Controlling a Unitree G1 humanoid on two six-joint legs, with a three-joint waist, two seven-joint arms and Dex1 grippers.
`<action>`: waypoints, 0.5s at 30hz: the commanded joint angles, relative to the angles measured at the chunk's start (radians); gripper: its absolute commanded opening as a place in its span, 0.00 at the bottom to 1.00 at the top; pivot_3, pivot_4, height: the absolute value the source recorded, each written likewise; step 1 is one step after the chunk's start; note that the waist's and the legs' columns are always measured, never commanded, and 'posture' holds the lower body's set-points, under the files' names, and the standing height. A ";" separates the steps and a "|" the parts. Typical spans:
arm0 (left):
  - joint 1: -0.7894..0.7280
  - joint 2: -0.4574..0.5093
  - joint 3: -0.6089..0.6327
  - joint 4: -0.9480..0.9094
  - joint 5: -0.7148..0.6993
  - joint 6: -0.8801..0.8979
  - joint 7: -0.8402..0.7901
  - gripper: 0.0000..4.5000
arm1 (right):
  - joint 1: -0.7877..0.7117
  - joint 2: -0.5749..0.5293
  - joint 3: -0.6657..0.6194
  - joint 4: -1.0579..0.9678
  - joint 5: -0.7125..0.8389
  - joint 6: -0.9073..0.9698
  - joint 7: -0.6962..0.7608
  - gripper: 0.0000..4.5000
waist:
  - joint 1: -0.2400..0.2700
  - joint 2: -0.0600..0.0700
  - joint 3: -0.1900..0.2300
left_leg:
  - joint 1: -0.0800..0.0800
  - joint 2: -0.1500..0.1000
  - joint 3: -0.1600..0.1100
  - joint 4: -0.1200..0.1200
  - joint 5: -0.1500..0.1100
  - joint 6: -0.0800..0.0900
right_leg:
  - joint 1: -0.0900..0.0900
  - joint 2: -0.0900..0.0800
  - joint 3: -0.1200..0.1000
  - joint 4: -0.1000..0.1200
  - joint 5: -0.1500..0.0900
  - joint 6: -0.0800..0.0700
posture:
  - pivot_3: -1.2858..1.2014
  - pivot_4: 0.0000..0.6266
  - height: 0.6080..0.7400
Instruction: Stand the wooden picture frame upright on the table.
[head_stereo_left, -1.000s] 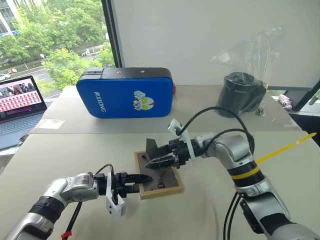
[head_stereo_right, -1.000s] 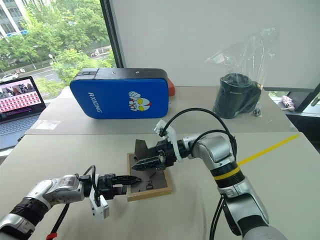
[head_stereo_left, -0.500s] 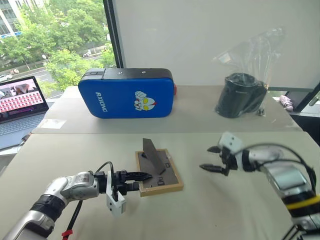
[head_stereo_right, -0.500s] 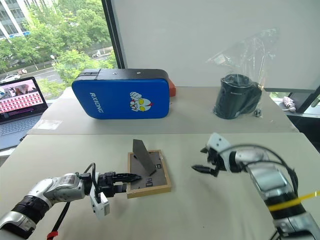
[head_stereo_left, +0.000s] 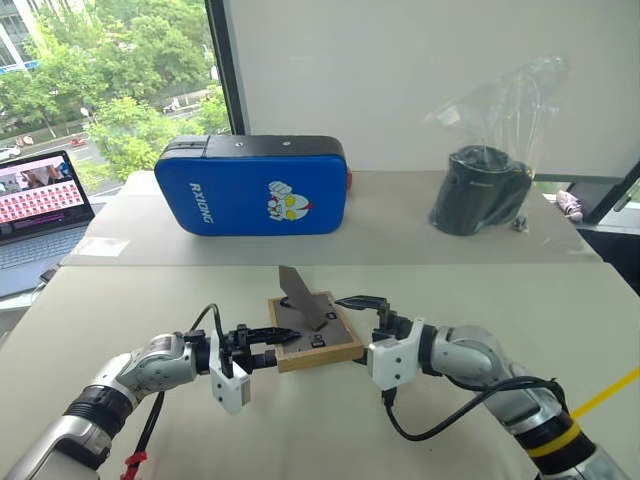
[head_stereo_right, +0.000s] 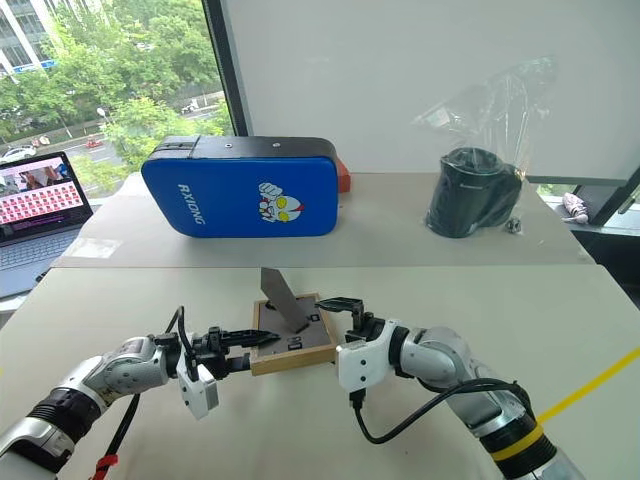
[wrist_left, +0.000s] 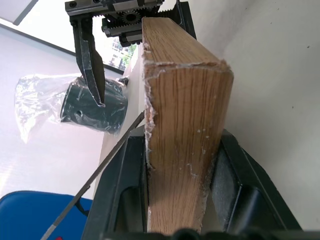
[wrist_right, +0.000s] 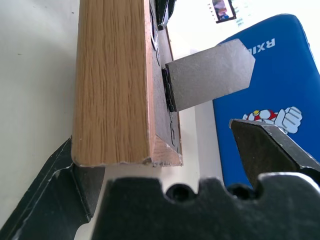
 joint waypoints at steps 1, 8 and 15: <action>0.025 0.012 0.004 0.003 -0.048 0.050 -0.050 0.28 | 0.008 0.002 -0.008 -0.011 0.005 -0.037 -0.011 0.82 | 0.000 0.000 0.000 | 0.000 0.000 0.000 0.000 0.000 0.000 | 0.000 0.000 0.000 0.000 0.000 -0.001 | 0.52 0.24 1.00; 0.045 0.003 0.009 -0.040 -0.138 0.092 -0.108 0.28 | 0.009 0.020 -0.004 0.000 0.005 -0.039 -0.010 0.31 | -0.003 0.000 0.000 | 0.001 0.000 0.000 0.000 0.000 0.000 | 0.000 0.000 0.000 0.001 -0.002 0.003 | 0.52 0.24 1.00; 0.042 -0.015 0.025 -0.064 -0.229 0.197 -0.177 0.38 | -0.011 0.063 -0.061 -0.095 0.287 0.291 0.158 0.29 | 0.002 0.000 0.000 | 0.002 0.000 0.000 0.001 0.000 0.000 | 0.002 0.000 0.000 0.001 -0.002 0.002 | 0.52 0.24 1.00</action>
